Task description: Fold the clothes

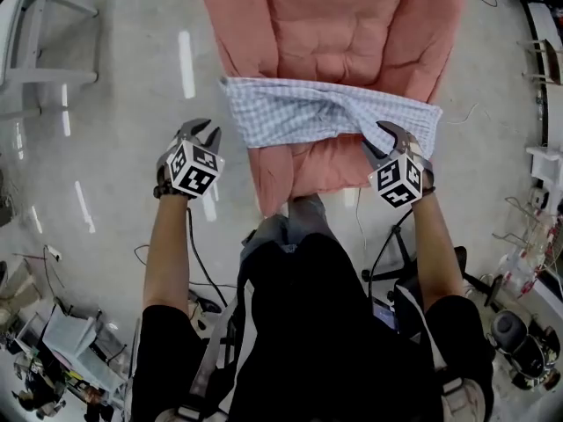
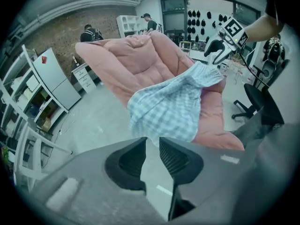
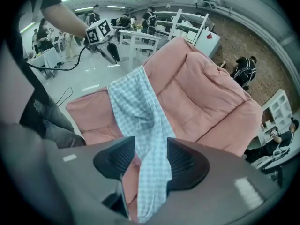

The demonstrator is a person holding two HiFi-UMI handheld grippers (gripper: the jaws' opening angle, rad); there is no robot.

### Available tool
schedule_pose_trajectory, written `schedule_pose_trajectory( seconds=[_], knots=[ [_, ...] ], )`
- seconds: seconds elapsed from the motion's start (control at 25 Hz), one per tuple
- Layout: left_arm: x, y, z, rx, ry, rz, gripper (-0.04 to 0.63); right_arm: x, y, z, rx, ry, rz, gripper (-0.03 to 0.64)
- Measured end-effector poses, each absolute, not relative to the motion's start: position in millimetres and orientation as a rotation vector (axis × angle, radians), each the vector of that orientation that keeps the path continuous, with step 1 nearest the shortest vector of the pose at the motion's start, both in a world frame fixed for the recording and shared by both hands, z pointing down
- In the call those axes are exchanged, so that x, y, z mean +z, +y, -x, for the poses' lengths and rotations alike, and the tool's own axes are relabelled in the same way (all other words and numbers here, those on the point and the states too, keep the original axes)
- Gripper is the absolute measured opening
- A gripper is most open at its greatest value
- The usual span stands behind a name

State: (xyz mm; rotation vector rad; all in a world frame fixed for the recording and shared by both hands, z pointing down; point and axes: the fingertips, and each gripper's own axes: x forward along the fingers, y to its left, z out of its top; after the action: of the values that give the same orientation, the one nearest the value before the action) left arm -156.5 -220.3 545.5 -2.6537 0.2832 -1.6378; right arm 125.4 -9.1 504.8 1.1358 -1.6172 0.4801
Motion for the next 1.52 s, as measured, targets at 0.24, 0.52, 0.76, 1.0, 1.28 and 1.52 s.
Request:
schedule_pose_trajectory(
  seconds=[0.24, 0.52, 0.76, 1.0, 1.28, 1.52],
  knots=[
    [515, -153, 156, -1.538, 0.101, 2.635, 0.092, 502, 75, -98, 0.568, -1.544, -1.233, 0.21],
    [510, -91, 122, -1.474, -0.069, 2.632, 0.086, 513, 160, -117, 0.621, -1.413, -1.311, 0.195],
    [511, -29, 54, -1.397, -0.252, 2.594, 0.085, 535, 211, -166, 0.598, -1.306, -1.386, 0.187],
    [540, 5, -25, -1.315, -0.292, 2.585, 0.086, 580, 220, -228, 0.242, -1.206, -1.288, 0.187],
    [596, 27, -63, -1.389, -0.289, 2.596, 0.086, 614, 227, -248, 0.117, -1.278, -1.201, 0.195],
    [617, 31, -68, -1.413, -0.249, 2.609, 0.086, 632, 231, -253, 0.004, -1.28, -1.055, 0.195]
  ],
)
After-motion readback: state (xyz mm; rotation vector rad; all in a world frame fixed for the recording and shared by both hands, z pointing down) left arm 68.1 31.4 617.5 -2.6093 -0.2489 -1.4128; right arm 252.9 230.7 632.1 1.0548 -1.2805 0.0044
